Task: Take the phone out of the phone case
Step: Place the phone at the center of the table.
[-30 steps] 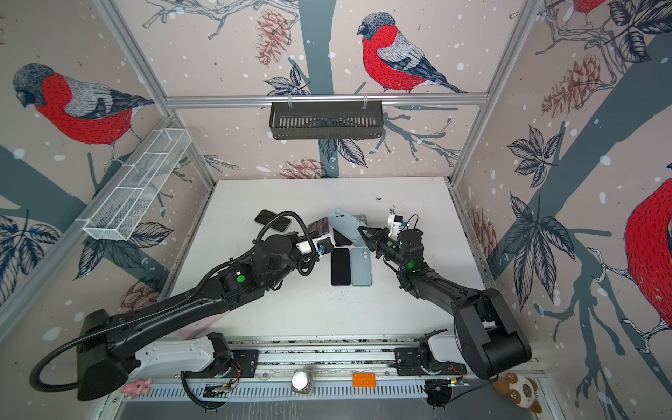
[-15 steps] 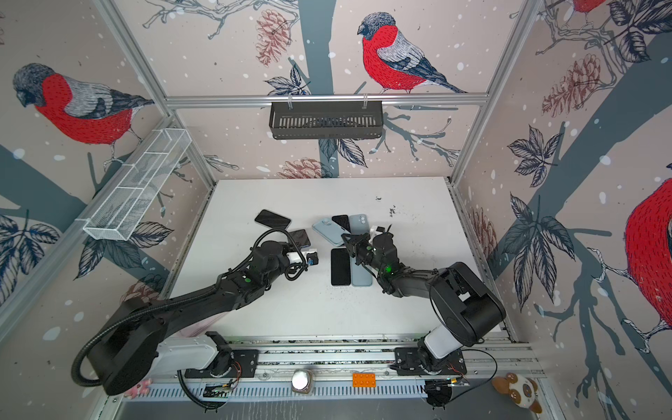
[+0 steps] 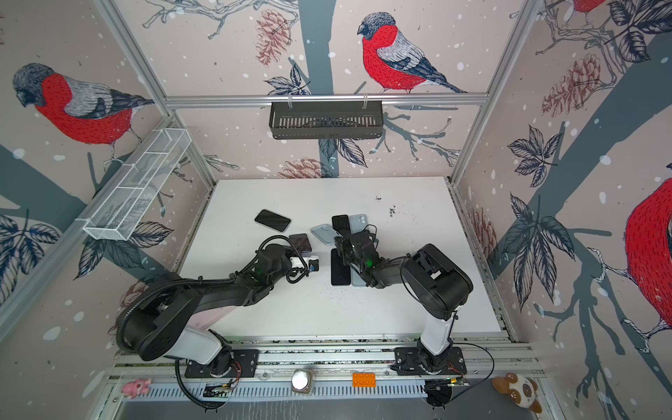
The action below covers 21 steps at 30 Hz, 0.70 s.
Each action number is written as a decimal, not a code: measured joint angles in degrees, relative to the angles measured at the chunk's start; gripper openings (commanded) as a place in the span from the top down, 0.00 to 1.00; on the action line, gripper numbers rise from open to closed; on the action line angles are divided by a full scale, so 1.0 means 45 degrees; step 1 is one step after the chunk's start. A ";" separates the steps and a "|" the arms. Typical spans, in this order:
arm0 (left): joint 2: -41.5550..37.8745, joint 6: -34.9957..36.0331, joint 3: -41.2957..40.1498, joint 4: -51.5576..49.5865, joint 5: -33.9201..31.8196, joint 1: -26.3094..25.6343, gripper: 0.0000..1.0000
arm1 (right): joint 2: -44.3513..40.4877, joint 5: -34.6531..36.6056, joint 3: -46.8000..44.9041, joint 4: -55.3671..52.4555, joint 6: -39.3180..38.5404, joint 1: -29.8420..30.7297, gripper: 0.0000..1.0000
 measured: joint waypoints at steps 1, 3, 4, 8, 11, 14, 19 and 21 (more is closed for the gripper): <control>0.0102 0.0112 -0.0049 0.0189 0.0053 0.0010 0.85 | 0.0155 0.0029 0.0121 -0.0044 0.0053 0.0078 0.95; 0.0257 0.0102 -0.0058 0.0515 0.0121 0.0039 0.78 | 0.0437 0.0189 0.0248 -0.0087 0.0345 0.0185 0.93; 0.0345 0.0092 -0.0063 0.0627 0.0126 0.0049 0.73 | 0.0607 0.0214 0.0306 -0.0107 0.0359 0.0223 0.92; 0.0520 0.0083 -0.0083 0.0811 0.0136 0.0058 0.58 | 0.0957 0.0389 0.0491 -0.0272 0.0651 0.0311 0.87; 0.0568 0.0078 -0.0083 0.0801 0.0146 0.0058 0.46 | 0.0986 0.0471 0.0505 -0.0262 0.0704 0.0457 0.79; 0.0593 -0.0063 -0.0126 0.0801 0.0160 0.0058 0.28 | 0.1064 0.0471 0.0515 -0.0262 0.0714 0.0505 0.69; 0.0636 -0.0374 -0.0141 0.0831 -0.0126 0.0058 0.25 | 0.1166 0.0398 0.0821 -0.0253 0.0651 0.0617 0.49; 0.0607 -0.0593 -0.0204 0.0981 -0.0175 0.0058 0.21 | 0.1321 0.0194 0.1005 -0.0267 0.0593 0.0665 0.42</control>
